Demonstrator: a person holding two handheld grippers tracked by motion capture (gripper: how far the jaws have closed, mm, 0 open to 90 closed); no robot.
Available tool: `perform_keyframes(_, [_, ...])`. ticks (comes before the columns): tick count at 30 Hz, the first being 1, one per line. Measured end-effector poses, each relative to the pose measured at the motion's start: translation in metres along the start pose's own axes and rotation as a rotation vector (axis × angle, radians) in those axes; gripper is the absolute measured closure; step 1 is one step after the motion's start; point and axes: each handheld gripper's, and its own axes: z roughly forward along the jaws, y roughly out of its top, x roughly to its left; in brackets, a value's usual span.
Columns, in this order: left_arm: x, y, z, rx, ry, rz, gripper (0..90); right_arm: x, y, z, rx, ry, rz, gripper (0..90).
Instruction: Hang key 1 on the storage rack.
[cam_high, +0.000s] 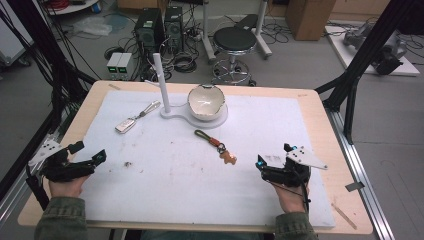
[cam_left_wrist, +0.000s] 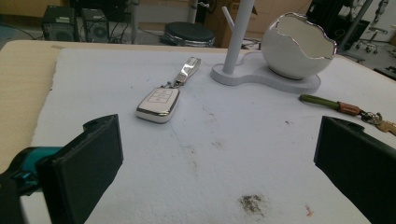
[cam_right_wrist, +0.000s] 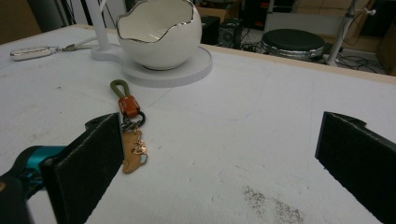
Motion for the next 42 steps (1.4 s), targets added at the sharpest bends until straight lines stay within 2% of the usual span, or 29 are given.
perform_keyframes(4, [0.000,0.000,0.000,-0.001,0.001,0.000,1.7,-0.001,0.000,0.000,0.001,-0.002,0.014,0.3])
perform_keyframes(9, [-0.001,-0.001,0.000,0.001,-0.011,0.003,1.7,-0.001,-0.001,0.001,0.008,-0.003,0.007,0.3])
perform_keyframes(24, [0.000,-0.002,0.000,0.004,-0.003,0.016,1.7,0.000,-0.002,0.006,0.042,0.008,0.007,0.4])
perform_keyframes(38, [0.002,-0.004,-0.003,-0.002,0.012,0.007,1.7,0.004,0.002,0.026,0.104,0.036,-0.020,0.3])
perform_keyframes(42, [0.002,-0.004,-0.003,0.001,0.014,0.011,1.7,0.005,0.003,0.032,0.124,0.048,-0.005,0.3])
